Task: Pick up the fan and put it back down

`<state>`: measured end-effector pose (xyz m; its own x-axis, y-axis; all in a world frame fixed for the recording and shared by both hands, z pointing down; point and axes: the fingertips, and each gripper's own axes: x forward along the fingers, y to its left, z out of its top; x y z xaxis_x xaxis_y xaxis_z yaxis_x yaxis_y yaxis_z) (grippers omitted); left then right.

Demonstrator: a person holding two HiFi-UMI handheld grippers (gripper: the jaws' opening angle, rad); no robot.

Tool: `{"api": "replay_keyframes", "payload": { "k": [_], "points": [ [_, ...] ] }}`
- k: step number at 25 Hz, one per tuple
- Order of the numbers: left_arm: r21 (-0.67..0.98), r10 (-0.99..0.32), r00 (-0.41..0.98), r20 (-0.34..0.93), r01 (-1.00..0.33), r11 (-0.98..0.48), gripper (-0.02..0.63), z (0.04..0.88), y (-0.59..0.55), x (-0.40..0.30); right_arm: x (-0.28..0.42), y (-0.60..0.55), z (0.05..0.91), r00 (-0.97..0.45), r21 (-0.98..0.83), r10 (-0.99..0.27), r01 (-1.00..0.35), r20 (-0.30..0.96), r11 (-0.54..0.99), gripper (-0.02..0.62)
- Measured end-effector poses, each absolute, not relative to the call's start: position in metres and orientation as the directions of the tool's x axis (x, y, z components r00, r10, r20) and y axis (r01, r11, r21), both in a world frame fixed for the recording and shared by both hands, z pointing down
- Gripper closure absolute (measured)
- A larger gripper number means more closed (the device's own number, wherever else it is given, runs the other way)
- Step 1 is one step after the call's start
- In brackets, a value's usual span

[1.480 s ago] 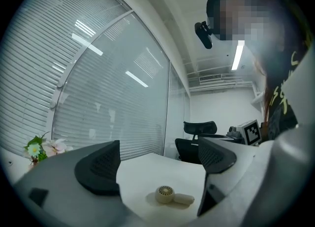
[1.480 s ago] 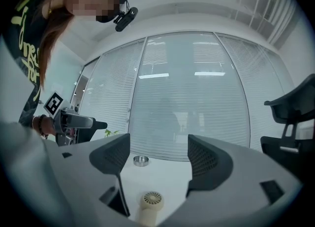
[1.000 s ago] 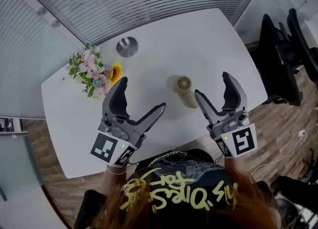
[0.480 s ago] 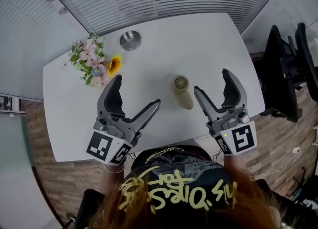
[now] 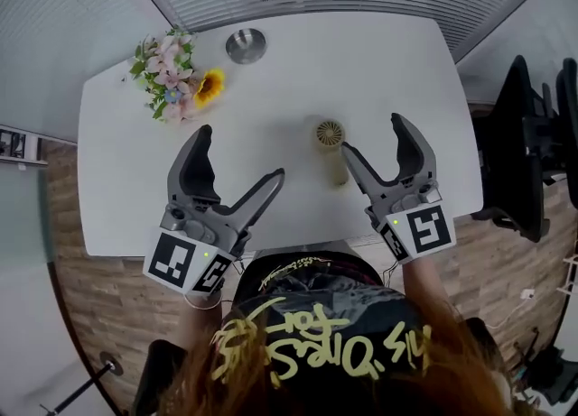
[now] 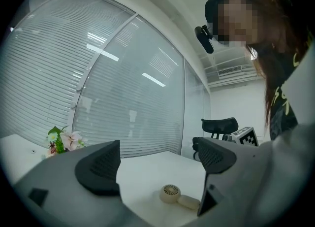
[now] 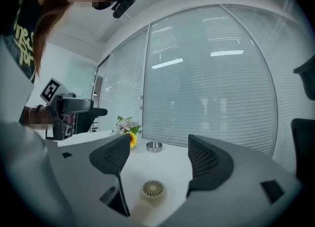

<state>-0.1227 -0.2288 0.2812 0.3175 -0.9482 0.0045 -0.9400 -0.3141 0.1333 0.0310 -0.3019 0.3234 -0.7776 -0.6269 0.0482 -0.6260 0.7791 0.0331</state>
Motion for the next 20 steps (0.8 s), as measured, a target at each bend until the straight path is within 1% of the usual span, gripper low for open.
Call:
{"api": "replay_keyframes", "payload": {
  "k": [5, 8, 17, 20],
  "points": [
    [0.144, -0.962, 0.272, 0.028, -0.954, -0.265, 0.109, 0.294, -0.217, -0.122, 0.016, -0.304, 0.366, -0.790, 0.009, -0.590, -0.597, 0.166, 0.802, 0.245],
    [0.139, -0.968, 0.248, 0.025, -0.960, -0.242, 0.109, 0.295, -0.213, -0.121, 0.009, -0.311, 0.390, -0.796, 0.012, -0.574, -0.583, 0.193, 0.812, 0.244],
    [0.146, -0.980, 0.190, 0.051, -0.973, -0.181, 0.109, 0.305, -0.203, -0.132, -0.014, -0.324, 0.456, -0.775, 0.005, -0.519, -0.555, 0.361, 0.832, 0.244],
    [0.146, -0.981, 0.187, 0.054, -0.973, -0.178, 0.110, 0.305, -0.205, -0.133, -0.020, -0.326, 0.469, -0.773, -0.004, -0.497, -0.543, 0.395, 0.840, 0.244]
  ]
}}
